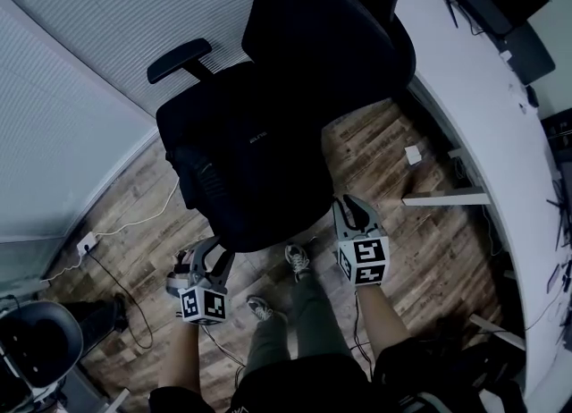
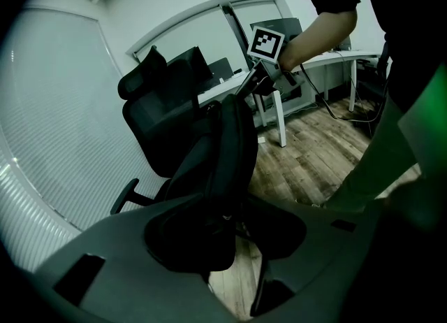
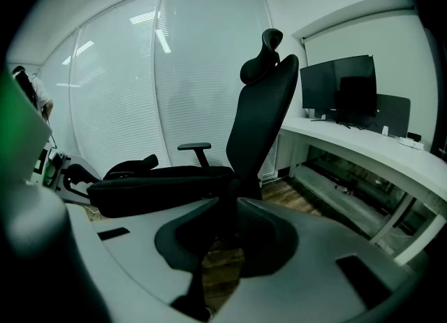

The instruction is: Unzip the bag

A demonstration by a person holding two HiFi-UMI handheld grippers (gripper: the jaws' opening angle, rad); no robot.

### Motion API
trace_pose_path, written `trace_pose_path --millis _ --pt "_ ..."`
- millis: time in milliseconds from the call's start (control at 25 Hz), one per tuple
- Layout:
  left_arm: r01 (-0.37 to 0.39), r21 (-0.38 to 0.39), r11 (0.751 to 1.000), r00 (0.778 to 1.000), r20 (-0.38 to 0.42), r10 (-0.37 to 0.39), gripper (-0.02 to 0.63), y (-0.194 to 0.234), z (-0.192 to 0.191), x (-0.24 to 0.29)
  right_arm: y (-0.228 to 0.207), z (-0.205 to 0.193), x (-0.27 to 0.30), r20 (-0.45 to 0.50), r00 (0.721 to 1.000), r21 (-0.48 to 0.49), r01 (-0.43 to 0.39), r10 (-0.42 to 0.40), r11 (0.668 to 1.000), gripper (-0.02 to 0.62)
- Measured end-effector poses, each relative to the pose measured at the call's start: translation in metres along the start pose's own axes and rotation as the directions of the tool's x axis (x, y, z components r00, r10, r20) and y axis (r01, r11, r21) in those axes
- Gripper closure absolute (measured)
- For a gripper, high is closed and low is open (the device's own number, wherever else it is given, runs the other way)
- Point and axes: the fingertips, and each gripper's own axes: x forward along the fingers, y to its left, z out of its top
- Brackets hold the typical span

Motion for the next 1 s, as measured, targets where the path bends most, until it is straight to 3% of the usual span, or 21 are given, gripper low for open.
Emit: trace_pose_path --millis 120,520,1000 --pt "0.005 -0.017 1.000 1.000 0.012 -0.005 0.390 -0.002 0.000 -0.009 0.006 0.003 -0.010 0.017 1.000 0.014 0.006 -0.007 1.000 0.543" --pt "-0.072 -0.114 0.991 0.991 0.103 0.084 0.368 0.009 0.020 -0.058 0.034 0.015 -0.055 0.096 0.995 0.048 0.026 -0.030 0.999 0.543" --pt "-0.165 -0.270 0.949 0.940 0.248 0.234 0.370 0.014 0.068 -0.151 0.080 0.044 -0.142 0.218 0.975 0.076 0.015 -0.031 0.997 0.543"
